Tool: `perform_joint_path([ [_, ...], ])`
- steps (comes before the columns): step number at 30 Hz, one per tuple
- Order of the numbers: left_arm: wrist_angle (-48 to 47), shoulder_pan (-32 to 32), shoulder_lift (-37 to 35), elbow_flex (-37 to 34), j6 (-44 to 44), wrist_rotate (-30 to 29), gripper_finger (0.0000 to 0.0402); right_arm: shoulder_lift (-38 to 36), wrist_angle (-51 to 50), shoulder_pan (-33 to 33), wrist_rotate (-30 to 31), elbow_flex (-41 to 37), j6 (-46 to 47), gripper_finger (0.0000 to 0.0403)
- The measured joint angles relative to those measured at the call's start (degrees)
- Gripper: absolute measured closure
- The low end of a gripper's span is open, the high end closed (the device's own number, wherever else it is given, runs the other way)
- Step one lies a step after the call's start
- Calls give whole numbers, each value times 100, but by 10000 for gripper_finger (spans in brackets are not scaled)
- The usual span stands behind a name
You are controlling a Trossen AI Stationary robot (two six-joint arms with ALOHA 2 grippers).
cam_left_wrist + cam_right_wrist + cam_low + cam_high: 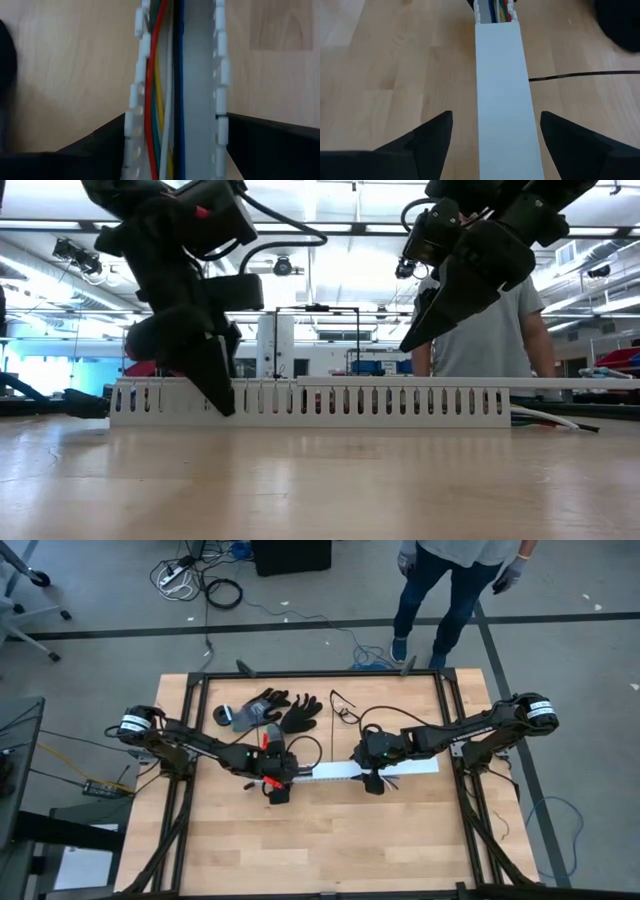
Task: Ziptie cables
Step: Close the white cable duct
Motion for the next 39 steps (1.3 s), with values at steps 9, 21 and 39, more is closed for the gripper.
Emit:
perform_joint_path([
  [9, 121, 0, 0, 0, 15, 43, 152, 0, 154, 0, 0, 0, -17, 168],
  [21, 213, -2, 166, 26, 6, 14, 172, 0, 273, 0, 4, 0, -86, 362],
  [39, 242, -2, 184, 10, -6, 31, 172, 14, 815, -127, -10, -398, 298, 402],
])
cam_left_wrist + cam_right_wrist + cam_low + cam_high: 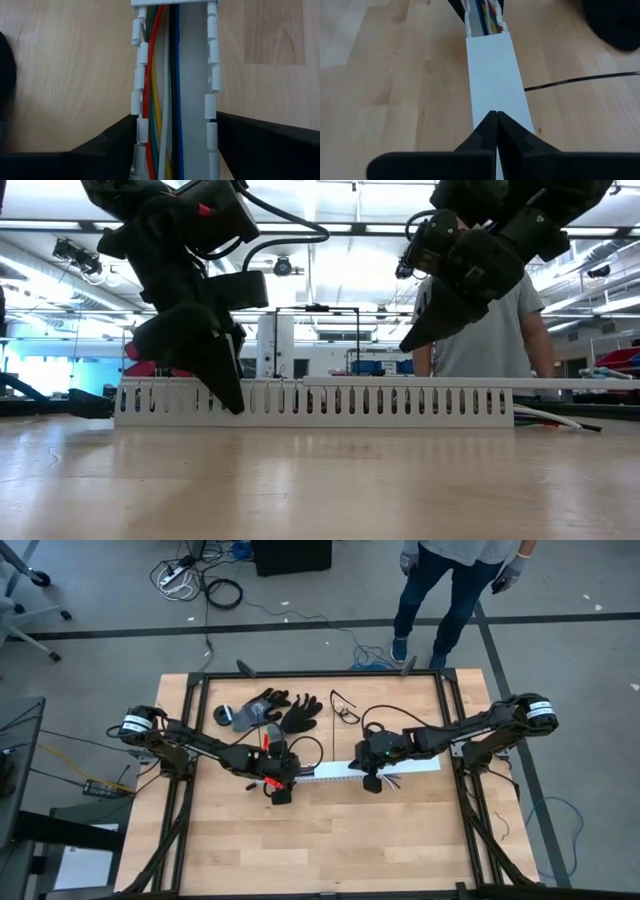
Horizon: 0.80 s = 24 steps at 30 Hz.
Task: Ziptie cables
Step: Close the white cable duct
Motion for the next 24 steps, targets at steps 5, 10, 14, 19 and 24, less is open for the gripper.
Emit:
perform_joint_path([
  [5, 26, 0, 4, -4, -3, 19, 172, 293, 57, 2, 45, 9, 19, 402],
  [10, 12, 0, 7, -4, 1, 72, 172, 634, 200, 2, 99, 13, 24, 402],
  [14, 28, 0, 7, -8, 26, 126, 185, 699, 224, 2, 87, 17, 25, 403],
  [19, 74, 0, 7, -8, 49, 154, 221, 703, 232, 2, 38, 17, 36, 403],
  [24, 132, 0, 9, -10, 91, 185, 232, 885, 672, -3, -7, 16, 16, 403],
])
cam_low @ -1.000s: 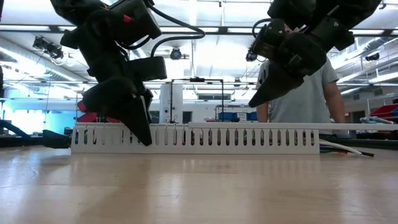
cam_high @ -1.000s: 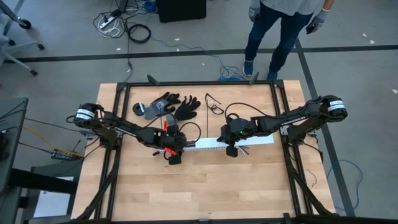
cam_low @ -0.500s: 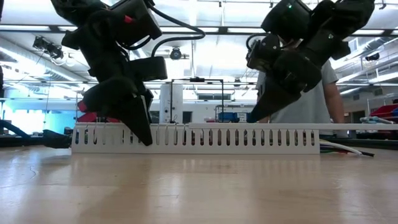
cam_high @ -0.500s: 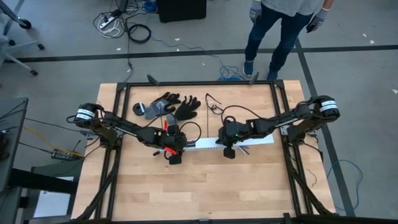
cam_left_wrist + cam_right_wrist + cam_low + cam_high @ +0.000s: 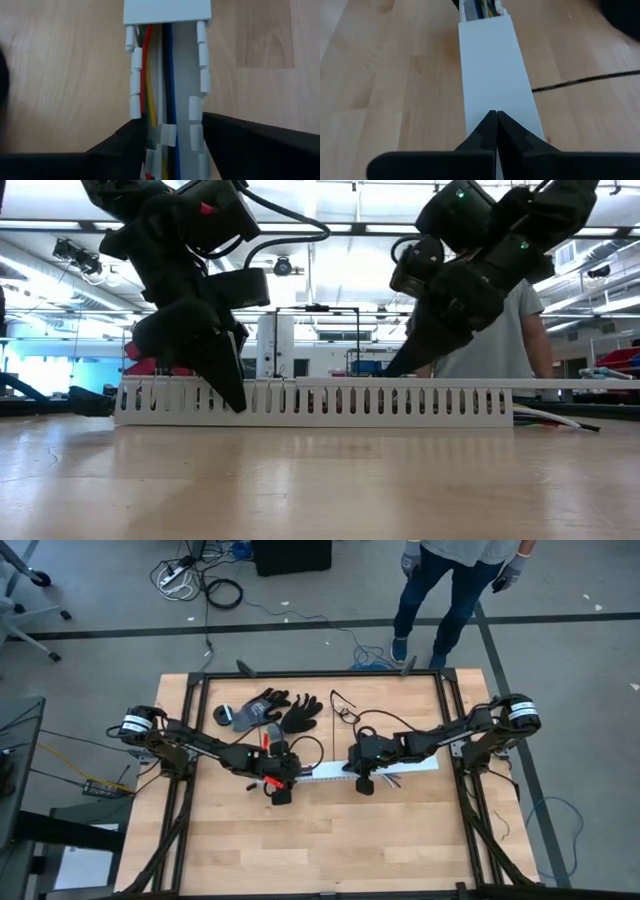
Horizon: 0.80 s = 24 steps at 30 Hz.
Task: Ziptie cables
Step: Close the white cable duct
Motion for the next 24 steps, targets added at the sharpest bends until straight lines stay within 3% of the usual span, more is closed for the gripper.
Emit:
perform_joint_path([
  [6, 16, -5, 0, 0, -11, -56, 215, 490, 119, -19, -130, 292, -101, 403],
  [16, -18, -171, 18, 17, 100, -398, 129, 499, -50, -19, -258, 443, -245, 403],
  [24, -1783, -386, 30, 792, 0, -345, 118, 487, -163, -36, -386, 446, -243, 402],
])
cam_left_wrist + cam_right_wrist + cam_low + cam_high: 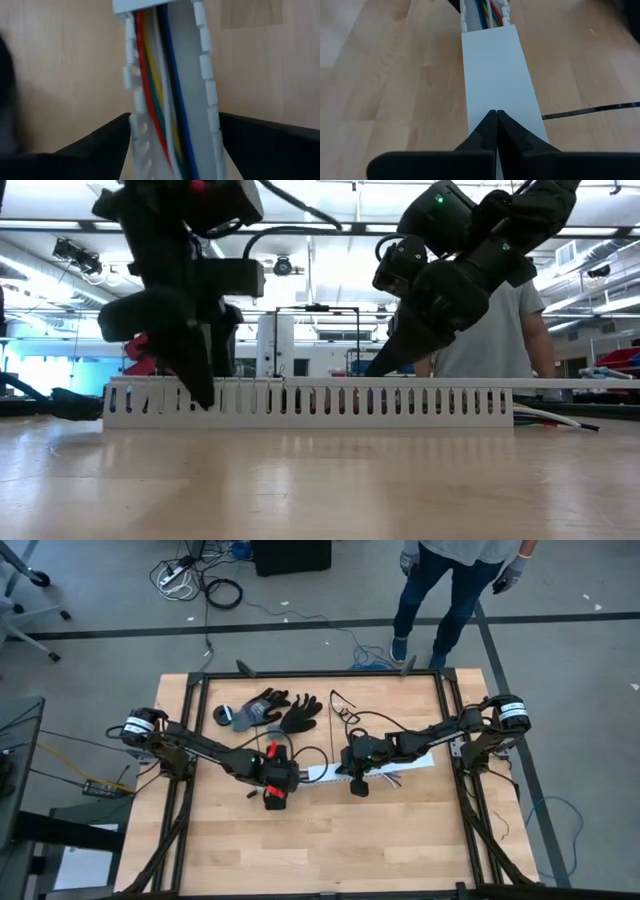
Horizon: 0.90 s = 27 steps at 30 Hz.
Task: Ziptie cables
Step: Close the white cable duct
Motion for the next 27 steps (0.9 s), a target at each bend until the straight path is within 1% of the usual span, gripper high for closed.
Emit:
perform_joint_path([
  [2, -126, -22, -8, 96, 15, -145, 118, 0, 1, -2, 4, 0, -12, 402],
  [5, 63, -24, -5, 120, 223, -349, 118, 0, 15, -7, 12, -5, -44, 402],
  [11, 624, 101, 177, 108, 451, -292, 117, 2, 17, -7, 2, -7, -46, 402],
  [21, 1068, 210, 366, 108, 535, -252, 117, 4, 47, 0, -26, -13, -55, 403],
  [27, 1202, 247, 624, 110, 517, -75, 136, 7, 58, 0, -64, -13, -57, 403],
])
